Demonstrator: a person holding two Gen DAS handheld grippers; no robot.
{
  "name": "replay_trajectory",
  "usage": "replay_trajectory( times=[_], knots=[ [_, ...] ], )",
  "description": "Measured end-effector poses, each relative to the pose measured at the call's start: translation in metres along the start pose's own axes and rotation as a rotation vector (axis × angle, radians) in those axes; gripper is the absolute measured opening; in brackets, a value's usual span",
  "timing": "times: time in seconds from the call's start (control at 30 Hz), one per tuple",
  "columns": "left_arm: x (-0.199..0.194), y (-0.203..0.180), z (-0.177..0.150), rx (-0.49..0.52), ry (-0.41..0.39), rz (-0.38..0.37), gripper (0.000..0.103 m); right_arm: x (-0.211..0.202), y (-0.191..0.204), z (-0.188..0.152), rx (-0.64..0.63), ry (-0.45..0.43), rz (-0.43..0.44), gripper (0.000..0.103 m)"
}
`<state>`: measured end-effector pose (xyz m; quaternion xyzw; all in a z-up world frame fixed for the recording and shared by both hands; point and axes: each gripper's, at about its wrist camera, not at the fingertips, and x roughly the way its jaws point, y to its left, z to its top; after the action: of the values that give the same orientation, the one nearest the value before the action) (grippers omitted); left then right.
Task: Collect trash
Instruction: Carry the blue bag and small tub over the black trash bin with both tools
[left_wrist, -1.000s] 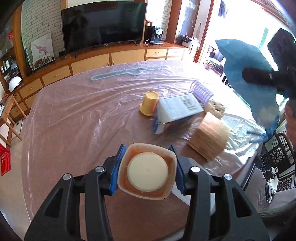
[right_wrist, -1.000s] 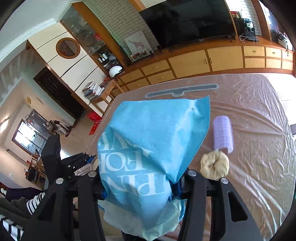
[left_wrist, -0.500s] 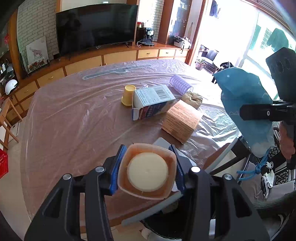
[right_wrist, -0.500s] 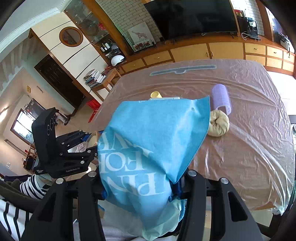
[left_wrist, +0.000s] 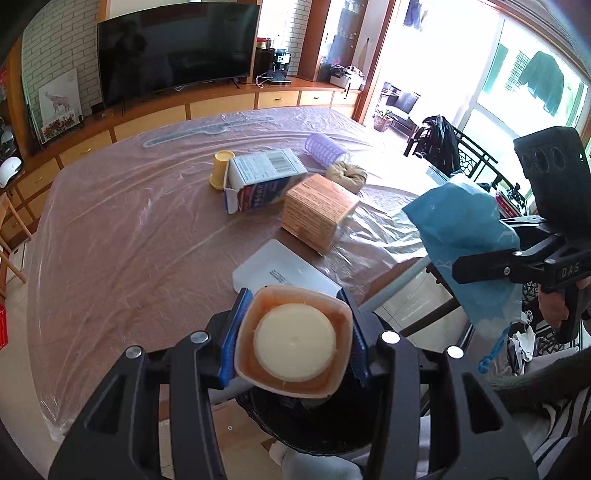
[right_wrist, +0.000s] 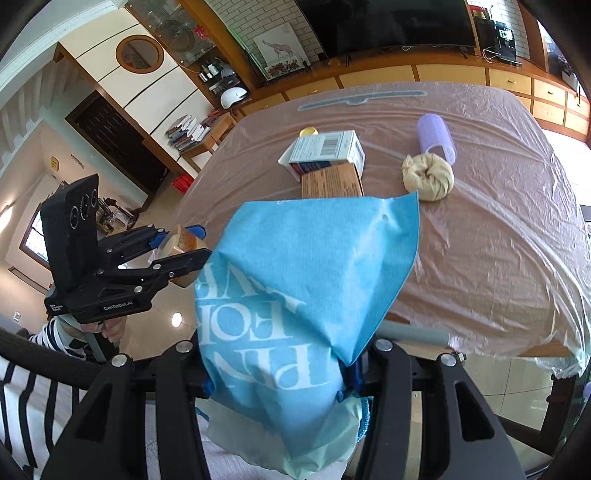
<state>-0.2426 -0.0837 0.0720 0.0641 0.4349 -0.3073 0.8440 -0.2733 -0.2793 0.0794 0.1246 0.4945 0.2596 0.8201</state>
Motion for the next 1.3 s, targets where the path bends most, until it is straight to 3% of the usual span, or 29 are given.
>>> replay_trajectory(
  times=[0.73,1.3],
  knots=[
    [0.013,-0.037,-0.049,0.063,0.120,-0.038,0.048,0.028,0.012,-0.062,-0.027,0.151,-0.069,0.049],
    [0.034,-0.037,-0.072,0.039,0.169,-0.021,0.048,0.060,0.012,-0.084,0.032,0.188,-0.113,0.049]
  ],
)
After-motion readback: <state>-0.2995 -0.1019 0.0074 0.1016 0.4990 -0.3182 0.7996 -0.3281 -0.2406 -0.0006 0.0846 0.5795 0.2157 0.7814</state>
